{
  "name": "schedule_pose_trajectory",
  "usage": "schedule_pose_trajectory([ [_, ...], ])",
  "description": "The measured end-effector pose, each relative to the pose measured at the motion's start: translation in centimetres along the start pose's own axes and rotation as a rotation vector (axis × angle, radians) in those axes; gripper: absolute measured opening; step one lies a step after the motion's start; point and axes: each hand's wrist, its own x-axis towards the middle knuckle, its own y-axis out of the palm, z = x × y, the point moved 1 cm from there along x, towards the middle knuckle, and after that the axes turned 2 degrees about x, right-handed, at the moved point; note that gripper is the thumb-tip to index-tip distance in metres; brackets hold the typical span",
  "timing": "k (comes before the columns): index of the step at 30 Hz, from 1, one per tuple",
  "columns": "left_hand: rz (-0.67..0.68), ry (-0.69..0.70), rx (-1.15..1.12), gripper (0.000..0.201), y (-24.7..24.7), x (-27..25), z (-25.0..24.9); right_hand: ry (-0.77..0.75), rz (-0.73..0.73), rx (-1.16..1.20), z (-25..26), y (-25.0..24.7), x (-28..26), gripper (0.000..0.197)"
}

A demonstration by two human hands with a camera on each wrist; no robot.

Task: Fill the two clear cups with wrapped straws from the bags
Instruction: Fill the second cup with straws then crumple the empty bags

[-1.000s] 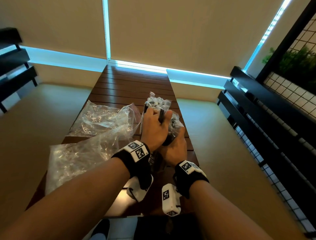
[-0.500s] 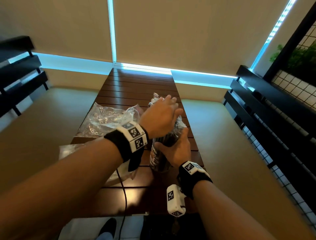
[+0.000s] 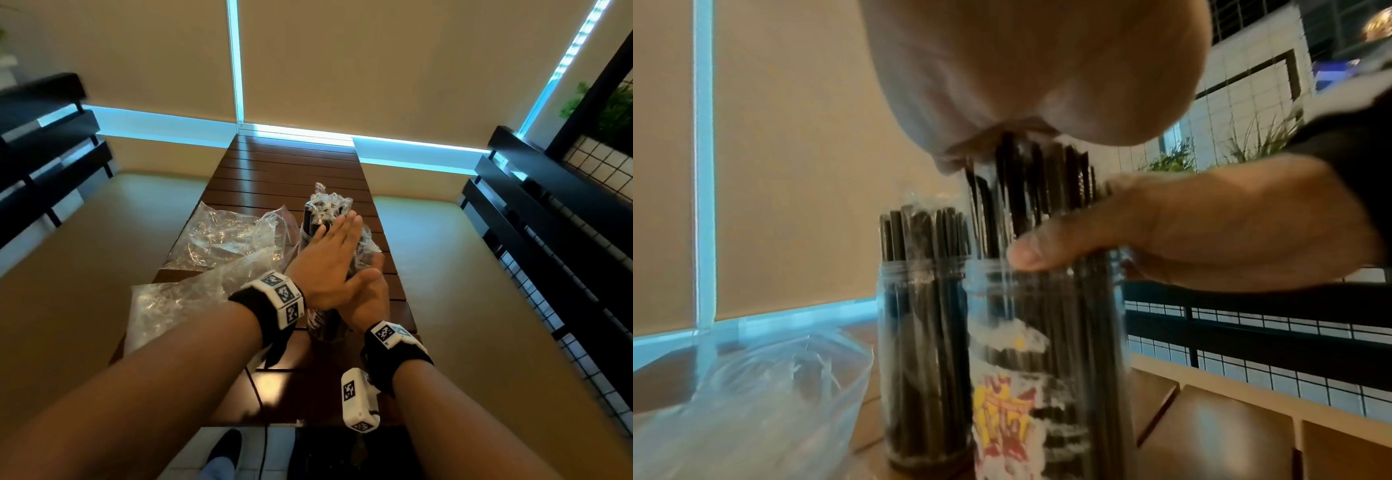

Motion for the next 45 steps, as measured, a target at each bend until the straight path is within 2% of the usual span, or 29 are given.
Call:
schedule_pose_trajectory([
  [7,0.05,-0.047,0.017,0.089,-0.3,-0.2,0.1,-0.013,-0.001,0.054,-0.1,-0.2,-0.2,0.065],
  [9,0.088,-0.058,0.031,0.087,-0.6,-0.5,-0.2,-0.019,0.001,0.053,0.2,-0.4,-0.5,0.067],
  [11,0.065,-0.042,0.067,0.085,-1.8,-0.1,-1.0,-0.049,0.024,0.025,0.5,-0.7,-0.6,0.072],
  [14,-0.041,0.006,0.073,0.068,-3.9,1.2,-2.6,-0.045,0.041,0.006,0.9,-0.8,-0.5,0.076],
  [17,0.055,0.011,0.114,0.052,-3.0,2.0,-3.5,-0.053,0.04,-0.072,0.5,-0.8,-0.6,0.076],
  [19,0.057,-0.023,0.115,0.053,-1.6,1.8,-3.3,-0.062,0.06,-0.112,0.6,-0.7,-0.6,0.07],
  [24,-0.002,-0.017,0.097,0.057,-0.5,1.9,-3.1,-0.148,0.096,-0.329,1.1,-0.8,-1.0,0.072],
  [27,0.03,-0.023,0.097,0.072,-0.2,1.9,-2.9,-0.101,0.086,-0.306,1.6,-0.6,-0.7,0.049],
  [29,0.099,-0.02,0.107,0.083,-0.3,2.1,-2.8,-0.138,0.173,-0.451,1.8,-0.7,-0.7,0.063],
  [31,0.103,-0.008,0.024,0.084,-1.2,2.1,-2.8,-0.003,0.253,-0.436,1.1,-0.9,-0.3,0.073],
  [33,-0.001,0.005,-0.11,0.083,-2.5,1.7,-2.7,0.05,0.135,-0.203,0.5,-1.5,-0.4,0.092],
  [35,-0.184,0.005,-0.189,0.079,-4.0,1.2,-2.3,0.095,0.047,-0.033,1.0,-2.3,-0.9,0.126],
  [36,-0.267,-0.01,-0.214,0.076,-4.9,0.9,-2.0,0.111,0.01,-0.028,1.3,-2.8,-1.2,0.135],
  [37,-0.336,-0.039,-0.24,0.072,-5.9,0.6,-1.5,0.087,-0.041,-0.077,2.0,-3.3,-1.3,0.136],
  [39,-0.46,-0.12,-0.29,0.057,-7.7,-0.1,0.4,-0.037,-0.19,-0.171,3.8,-4.3,-0.9,0.119],
  [42,-0.588,-0.337,-0.317,0.029,-9.4,-2.2,4.7,-0.288,-0.413,-0.223,7.8,-4.4,0.2,0.062],
  [44,-0.51,-0.561,-0.27,0.024,-9.1,-4.6,8.5,-0.458,-0.425,-0.268,11.0,-3.1,0.8,0.033],
  [45,-0.434,-0.665,-0.247,0.022,-8.6,-6.2,10.4,-0.552,-0.376,-0.269,12.5,-1.9,0.8,0.022],
])
